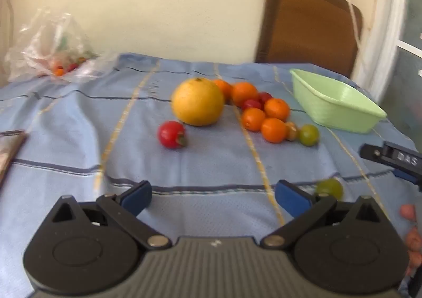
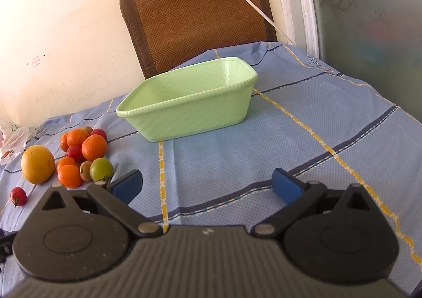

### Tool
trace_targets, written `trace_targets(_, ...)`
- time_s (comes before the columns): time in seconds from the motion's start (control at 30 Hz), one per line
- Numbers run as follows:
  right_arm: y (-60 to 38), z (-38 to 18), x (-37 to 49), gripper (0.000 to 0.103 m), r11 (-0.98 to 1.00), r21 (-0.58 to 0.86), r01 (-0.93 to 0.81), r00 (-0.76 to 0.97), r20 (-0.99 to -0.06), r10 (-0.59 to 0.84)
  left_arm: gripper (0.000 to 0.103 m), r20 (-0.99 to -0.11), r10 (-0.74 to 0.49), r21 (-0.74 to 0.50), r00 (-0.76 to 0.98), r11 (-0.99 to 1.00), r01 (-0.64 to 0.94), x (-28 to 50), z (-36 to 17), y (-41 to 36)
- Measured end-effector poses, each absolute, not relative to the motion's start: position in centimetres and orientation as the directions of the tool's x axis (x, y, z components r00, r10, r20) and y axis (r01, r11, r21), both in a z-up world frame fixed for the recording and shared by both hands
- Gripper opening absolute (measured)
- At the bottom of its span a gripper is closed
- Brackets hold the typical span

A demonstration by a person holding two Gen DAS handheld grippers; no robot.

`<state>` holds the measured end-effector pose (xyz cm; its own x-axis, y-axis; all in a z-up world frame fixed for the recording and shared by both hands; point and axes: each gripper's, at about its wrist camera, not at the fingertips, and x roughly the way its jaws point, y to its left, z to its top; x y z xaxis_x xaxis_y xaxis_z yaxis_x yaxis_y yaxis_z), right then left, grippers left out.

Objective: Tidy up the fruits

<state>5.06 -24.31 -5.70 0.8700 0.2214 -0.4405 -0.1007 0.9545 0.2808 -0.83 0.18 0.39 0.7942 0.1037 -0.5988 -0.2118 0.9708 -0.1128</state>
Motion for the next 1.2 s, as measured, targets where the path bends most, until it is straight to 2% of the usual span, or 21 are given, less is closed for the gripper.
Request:
trace_targets(0.1, -24.3, -5.7, 5.1, 0.103, 0.955, 0.279, -0.101, 0.870, -0.441, 0.221, 0.103, -0.585, 0.187, -0.070, 0.789, 0.958, -0.279, -1.0, 0.9, 0.9)
trace_targets(0.2, -24.3, -5.7, 5.1, 0.103, 0.955, 0.278, -0.101, 0.870, -0.441, 0.220, 0.103, -0.597, 0.218, -0.027, 0.772, 0.956, -0.291, -0.7, 0.7, 1.0)
trace_targets(0.33, -24.3, -5.7, 5.0, 0.103, 0.955, 0.279, -0.101, 0.870, -0.441, 0.221, 0.103, -0.633, 0.209, -0.029, 0.745, 0.956, -0.293, -0.7, -0.5, 1.4)
trace_targets(1.2, -24.2, -5.7, 5.0, 0.103, 0.955, 0.277, -0.101, 0.870, -0.441, 0.220, 0.103, -0.626, 0.223, -0.004, 0.747, 0.957, -0.289, -0.8, -0.4, 1.1)
